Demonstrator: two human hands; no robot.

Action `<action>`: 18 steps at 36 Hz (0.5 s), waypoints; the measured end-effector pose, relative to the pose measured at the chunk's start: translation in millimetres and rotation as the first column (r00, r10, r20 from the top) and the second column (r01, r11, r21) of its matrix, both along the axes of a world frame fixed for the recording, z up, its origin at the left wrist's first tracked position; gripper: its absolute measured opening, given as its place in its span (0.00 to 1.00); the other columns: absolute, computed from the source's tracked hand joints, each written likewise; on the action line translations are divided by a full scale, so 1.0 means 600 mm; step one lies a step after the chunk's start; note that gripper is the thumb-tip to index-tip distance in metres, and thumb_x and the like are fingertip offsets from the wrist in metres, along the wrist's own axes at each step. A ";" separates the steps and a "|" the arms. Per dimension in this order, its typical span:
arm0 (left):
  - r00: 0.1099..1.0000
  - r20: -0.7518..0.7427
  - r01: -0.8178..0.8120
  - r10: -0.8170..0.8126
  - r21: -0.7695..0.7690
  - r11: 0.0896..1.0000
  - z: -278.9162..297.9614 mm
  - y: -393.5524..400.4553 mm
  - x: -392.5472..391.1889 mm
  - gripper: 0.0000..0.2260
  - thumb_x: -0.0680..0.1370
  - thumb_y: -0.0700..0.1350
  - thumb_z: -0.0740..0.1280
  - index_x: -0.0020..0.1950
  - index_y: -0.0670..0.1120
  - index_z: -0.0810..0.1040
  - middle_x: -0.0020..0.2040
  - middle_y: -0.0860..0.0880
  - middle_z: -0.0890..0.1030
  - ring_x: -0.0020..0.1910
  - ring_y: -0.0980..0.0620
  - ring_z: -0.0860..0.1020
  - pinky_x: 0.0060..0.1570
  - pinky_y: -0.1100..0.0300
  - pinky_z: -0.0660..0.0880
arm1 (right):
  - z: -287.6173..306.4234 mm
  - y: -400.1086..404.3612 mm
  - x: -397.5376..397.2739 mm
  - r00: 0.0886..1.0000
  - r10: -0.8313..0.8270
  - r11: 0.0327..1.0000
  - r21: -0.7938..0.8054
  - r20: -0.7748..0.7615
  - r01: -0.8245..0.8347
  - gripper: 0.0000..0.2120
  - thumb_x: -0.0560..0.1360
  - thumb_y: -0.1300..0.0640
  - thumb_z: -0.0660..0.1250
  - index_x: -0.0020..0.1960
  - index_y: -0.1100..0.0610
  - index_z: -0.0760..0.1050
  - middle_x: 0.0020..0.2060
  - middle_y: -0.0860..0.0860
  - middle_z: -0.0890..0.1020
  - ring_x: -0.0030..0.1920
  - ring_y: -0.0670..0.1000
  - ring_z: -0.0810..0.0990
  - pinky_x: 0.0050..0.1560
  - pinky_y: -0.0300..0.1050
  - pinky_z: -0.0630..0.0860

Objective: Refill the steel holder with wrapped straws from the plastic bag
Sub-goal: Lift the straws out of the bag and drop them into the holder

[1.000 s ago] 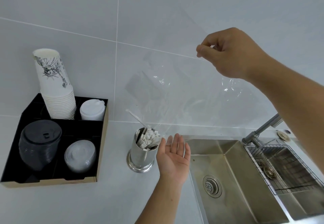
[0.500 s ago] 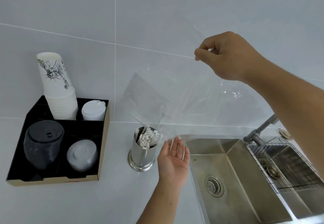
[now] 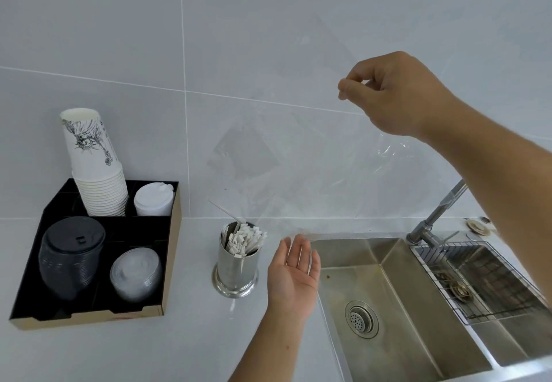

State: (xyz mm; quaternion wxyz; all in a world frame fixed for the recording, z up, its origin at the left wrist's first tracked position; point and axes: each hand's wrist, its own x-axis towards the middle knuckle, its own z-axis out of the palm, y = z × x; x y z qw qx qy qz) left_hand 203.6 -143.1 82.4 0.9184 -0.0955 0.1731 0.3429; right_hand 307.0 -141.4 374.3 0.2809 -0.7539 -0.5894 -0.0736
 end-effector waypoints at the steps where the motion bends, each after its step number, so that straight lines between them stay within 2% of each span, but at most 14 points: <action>1: 1.000 -0.004 0.001 -0.001 0.002 1.000 0.000 -0.001 0.000 0.05 0.78 0.45 0.67 0.52 0.45 0.79 0.46 0.47 0.87 0.41 0.51 0.85 0.37 0.55 0.82 | 0.002 -0.003 0.001 1.000 0.001 1.000 0.003 -0.001 -0.001 0.10 0.76 0.49 0.63 0.40 0.49 0.80 0.16 0.40 0.71 0.17 0.43 0.67 0.25 0.37 0.65; 8: 1.000 -0.016 0.004 -0.003 0.059 0.998 0.015 -0.015 0.006 0.05 0.78 0.45 0.68 0.51 0.45 0.79 0.46 0.47 0.86 0.41 0.50 0.85 0.39 0.55 0.82 | 0.027 -0.042 0.018 1.000 -0.019 0.999 0.049 -0.002 0.019 0.10 0.74 0.48 0.62 0.39 0.48 0.80 0.16 0.42 0.71 0.18 0.44 0.66 0.21 0.35 0.65; 13: 1.000 -0.022 -0.010 0.012 0.093 0.996 0.022 -0.017 0.008 0.06 0.77 0.46 0.68 0.52 0.45 0.79 0.46 0.47 0.86 0.42 0.50 0.85 0.40 0.55 0.82 | 0.035 -0.073 0.039 0.999 -0.035 0.994 0.103 -0.013 0.036 0.10 0.75 0.47 0.63 0.39 0.50 0.80 0.17 0.43 0.71 0.21 0.45 0.67 0.28 0.39 0.67; 18: 0.998 -0.051 -0.021 0.027 0.117 0.993 0.030 -0.016 0.011 0.04 0.78 0.45 0.68 0.50 0.46 0.79 0.44 0.48 0.86 0.40 0.51 0.85 0.37 0.55 0.82 | 0.040 -0.103 0.063 0.998 -0.055 0.986 0.157 -0.028 0.059 0.11 0.75 0.47 0.64 0.40 0.51 0.79 0.17 0.44 0.70 0.21 0.46 0.67 0.26 0.38 0.67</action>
